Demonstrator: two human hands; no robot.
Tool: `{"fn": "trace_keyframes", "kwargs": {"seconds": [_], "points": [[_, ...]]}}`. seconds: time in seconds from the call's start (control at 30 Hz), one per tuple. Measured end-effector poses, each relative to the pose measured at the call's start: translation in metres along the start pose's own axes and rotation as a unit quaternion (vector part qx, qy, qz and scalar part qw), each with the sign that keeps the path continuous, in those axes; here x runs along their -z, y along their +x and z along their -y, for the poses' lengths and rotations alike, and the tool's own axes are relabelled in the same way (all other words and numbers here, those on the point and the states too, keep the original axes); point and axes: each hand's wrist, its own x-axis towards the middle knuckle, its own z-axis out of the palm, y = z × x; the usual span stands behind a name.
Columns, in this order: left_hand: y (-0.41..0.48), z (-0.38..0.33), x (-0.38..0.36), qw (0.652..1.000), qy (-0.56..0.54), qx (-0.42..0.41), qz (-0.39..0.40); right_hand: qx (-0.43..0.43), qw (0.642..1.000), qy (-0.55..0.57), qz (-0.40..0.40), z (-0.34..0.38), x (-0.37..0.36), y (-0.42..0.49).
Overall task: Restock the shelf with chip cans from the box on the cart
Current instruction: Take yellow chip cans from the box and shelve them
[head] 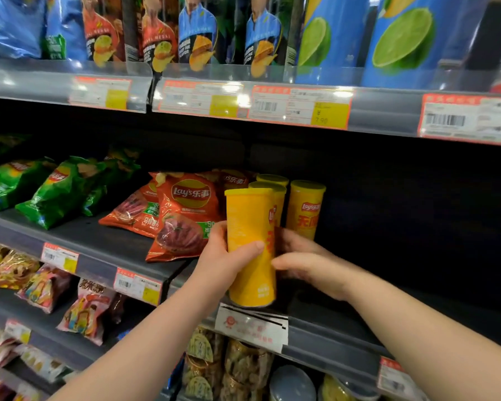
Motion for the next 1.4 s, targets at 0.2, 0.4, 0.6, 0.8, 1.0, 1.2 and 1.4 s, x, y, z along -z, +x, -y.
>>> {"fn": "trace_keyframes", "kwargs": {"seconds": [0.2,0.4,0.6,0.8,1.0,1.2,1.4], "points": [[0.002,0.013,-0.023,0.992,0.123,-0.012,0.039,-0.013,0.994,-0.059,-0.09,-0.015,0.011,-0.017],[-0.016,0.039,-0.023,0.825,0.536,-0.161,0.073,-0.029,0.966,-0.08,-0.246,-0.035,0.025,-0.012],[-0.018,0.074,-0.013,0.686,0.649,-0.324,0.052,-0.054,0.951,-0.151,-0.265,-0.042,0.029,0.0],[-0.019,0.078,-0.012,0.669,0.648,-0.361,0.037,-0.087,0.945,-0.181,-0.258,-0.047,0.033,0.003],[-0.02,0.076,-0.013,0.666,0.651,-0.363,0.033,-0.096,0.933,-0.201,-0.282,-0.05,0.037,0.019],[-0.021,0.073,-0.013,0.663,0.656,-0.359,0.032,-0.096,0.925,-0.22,-0.295,-0.052,0.037,0.026],[-0.02,0.072,-0.013,0.652,0.669,-0.354,0.039,-0.118,0.922,-0.236,-0.283,-0.056,0.035,0.022]]}}
